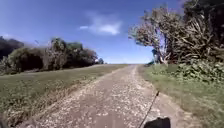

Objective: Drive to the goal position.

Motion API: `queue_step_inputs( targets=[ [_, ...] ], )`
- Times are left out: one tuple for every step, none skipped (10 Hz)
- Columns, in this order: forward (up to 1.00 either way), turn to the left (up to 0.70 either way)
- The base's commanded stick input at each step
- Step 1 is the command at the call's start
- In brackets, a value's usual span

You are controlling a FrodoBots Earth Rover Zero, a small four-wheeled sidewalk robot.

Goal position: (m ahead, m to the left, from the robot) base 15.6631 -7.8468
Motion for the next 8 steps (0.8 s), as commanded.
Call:
queue_step_inputs(
  targets=[
    [0.50,0.00],
    [0.50,0.00],
    [0.50,0.00],
    [0.50,0.00],
    [0.50,0.00],
    [0.50,0.00],
    [0.50,0.00],
    [0.50,0.00]
  ],
)
